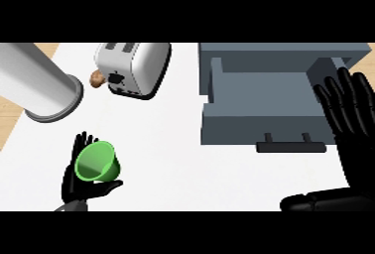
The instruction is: Pick up the cup, place it into the drawer and close the drawer
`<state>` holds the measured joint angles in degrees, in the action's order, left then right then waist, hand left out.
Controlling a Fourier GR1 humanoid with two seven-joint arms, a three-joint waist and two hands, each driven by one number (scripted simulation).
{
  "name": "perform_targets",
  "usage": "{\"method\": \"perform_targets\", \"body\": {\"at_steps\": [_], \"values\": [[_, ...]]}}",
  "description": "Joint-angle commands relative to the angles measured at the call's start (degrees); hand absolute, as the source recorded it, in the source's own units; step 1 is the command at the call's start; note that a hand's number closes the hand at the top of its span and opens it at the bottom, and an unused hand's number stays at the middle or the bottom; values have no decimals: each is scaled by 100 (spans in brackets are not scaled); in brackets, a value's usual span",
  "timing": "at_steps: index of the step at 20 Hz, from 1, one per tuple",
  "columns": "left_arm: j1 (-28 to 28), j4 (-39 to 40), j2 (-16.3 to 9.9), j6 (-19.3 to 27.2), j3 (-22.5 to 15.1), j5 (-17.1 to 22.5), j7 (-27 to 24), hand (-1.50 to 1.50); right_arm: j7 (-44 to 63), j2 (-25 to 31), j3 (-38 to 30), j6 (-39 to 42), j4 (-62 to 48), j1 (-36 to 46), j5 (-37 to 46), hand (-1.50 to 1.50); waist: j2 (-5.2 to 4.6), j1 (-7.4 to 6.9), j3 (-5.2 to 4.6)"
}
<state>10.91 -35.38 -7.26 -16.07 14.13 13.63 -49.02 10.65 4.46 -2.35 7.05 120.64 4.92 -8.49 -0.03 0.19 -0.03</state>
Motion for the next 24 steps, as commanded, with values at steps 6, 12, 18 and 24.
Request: {"method": "perform_targets", "body": {"at_steps": [6, 12, 18, 24], "values": [[267, 260, -167, -933, -19, 197, -385, 150, 159, -45, 20, -115, 21, 171, 21, -150, -3, -9, -2], [172, 423, -4, -294, -138, -152, -1213, 150, -237, -59, 4, 38, -46, -108, 74, -150, 0, -1, 0], [1015, 826, -22, 76, 22, -98, -1094, 150, 33, 117, -191, 59, -160, 260, -95, -150, -10, 18, -2], [436, -735, 137, 215, -204, 30, -795, 150, 24, 62, -190, 37, -18, -2, -100, -150, 28, -64, 10]]}}
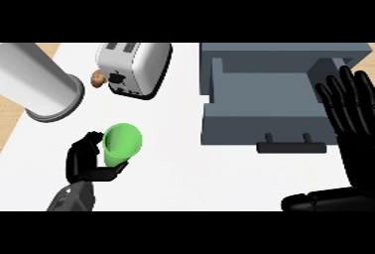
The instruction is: Pick up the cup, place it into the drawer and close the drawer
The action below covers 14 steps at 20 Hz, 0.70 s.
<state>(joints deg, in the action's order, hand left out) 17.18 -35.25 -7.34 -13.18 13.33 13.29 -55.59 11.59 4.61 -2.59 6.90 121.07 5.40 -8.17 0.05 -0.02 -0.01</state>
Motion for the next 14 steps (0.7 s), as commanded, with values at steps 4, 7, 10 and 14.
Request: {"method": "perform_targets", "body": {"at_steps": [4, 7, 10, 14], "values": [[-129, -818, 212, -378, -351, 14, -144, 150, -28, 43, -75, 41, -16, -63, -22, -150, 0, 2, 1], [-6, -2106, 166, -99, -630, 87, 991, 150, -89, -16, -29, -17, -167, -33, 84, -150, 28, -69, 11], [-83, -2718, 298, 49, -850, 106, 1552, 150, -11, 12, -96, 74, 173, -260, -145, -150, 22, -16, 7], [31, -3793, 465, 377, -980, 343, 2477, 150, -216, 123, -217, 204, -503, 131, -174, -150, 10, -41, 6]]}}
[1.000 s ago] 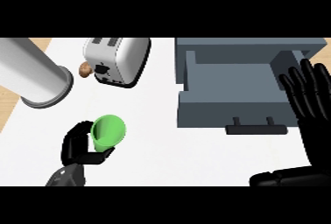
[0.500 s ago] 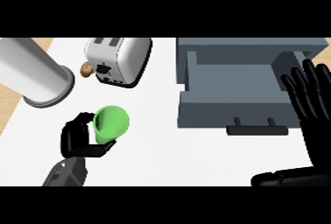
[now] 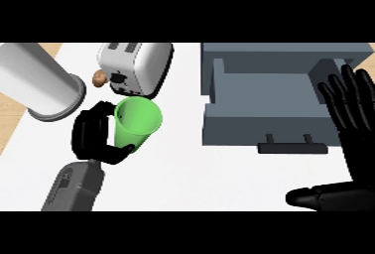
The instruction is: Pick up the cup, place it into the drawer and close the drawer
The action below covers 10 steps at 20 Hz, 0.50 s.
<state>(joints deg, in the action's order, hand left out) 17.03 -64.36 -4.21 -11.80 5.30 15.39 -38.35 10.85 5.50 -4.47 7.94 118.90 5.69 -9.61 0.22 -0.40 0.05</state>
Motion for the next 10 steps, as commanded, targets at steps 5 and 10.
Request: {"method": "perform_targets", "body": {"at_steps": [5, 10], "values": [[770, -1425, 324, 889, -324, 141, 1841, 150, -232, 14, -13, -11, -345, 229, 184, -150, -18, 37, -3], [1424, -1344, 358, 1119, -295, 121, 2217, 150, -62, 114, -89, 207, 83, -182, -123, -150, -23, 79, -4]]}}
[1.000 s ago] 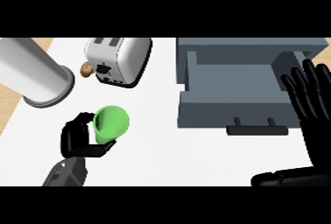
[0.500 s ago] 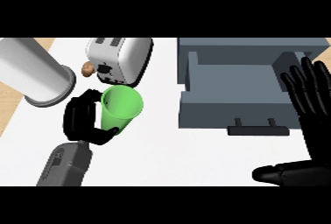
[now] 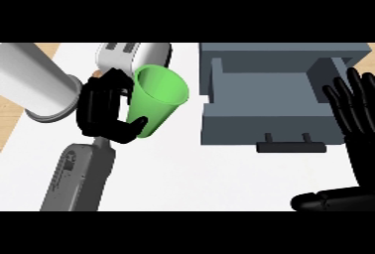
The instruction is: Pick up the cup, place it into the drawer and close the drawer
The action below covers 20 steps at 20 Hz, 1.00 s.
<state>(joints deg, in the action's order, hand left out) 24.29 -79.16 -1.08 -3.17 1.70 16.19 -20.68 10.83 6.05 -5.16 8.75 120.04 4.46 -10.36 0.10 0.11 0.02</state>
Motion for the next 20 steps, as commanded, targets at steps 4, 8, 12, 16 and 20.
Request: {"method": "perform_targets", "body": {"at_steps": [4, 8, 12, 16, 20], "values": [[1151, -497, 104, 1050, -193, -224, 1240, 150, -138, -109, 64, -63, 46, -79, 130, -150, -1, 19, 1], [1518, 30, 105, 1588, -782, -360, 982, 150, -51, -175, 192, -220, -320, 341, 323, -150, -12, 26, -1], [2373, 1096, 106, 1291, -325, -490, 767, 150, -219, -177, 243, 12, 178, -380, 222, -150, -21, 92, -1], [2514, 1076, 107, 1746, -708, -381, 1109, 150, -264, -1, -54, 153, -180, -147, -12, -150, -12, 49, 0], [3186, 1534, 107, 2207, -1012, -238, 1289, 150, -704, -60, -113, 107, -781, 122, 198, -150, -21, 66, 1]]}}
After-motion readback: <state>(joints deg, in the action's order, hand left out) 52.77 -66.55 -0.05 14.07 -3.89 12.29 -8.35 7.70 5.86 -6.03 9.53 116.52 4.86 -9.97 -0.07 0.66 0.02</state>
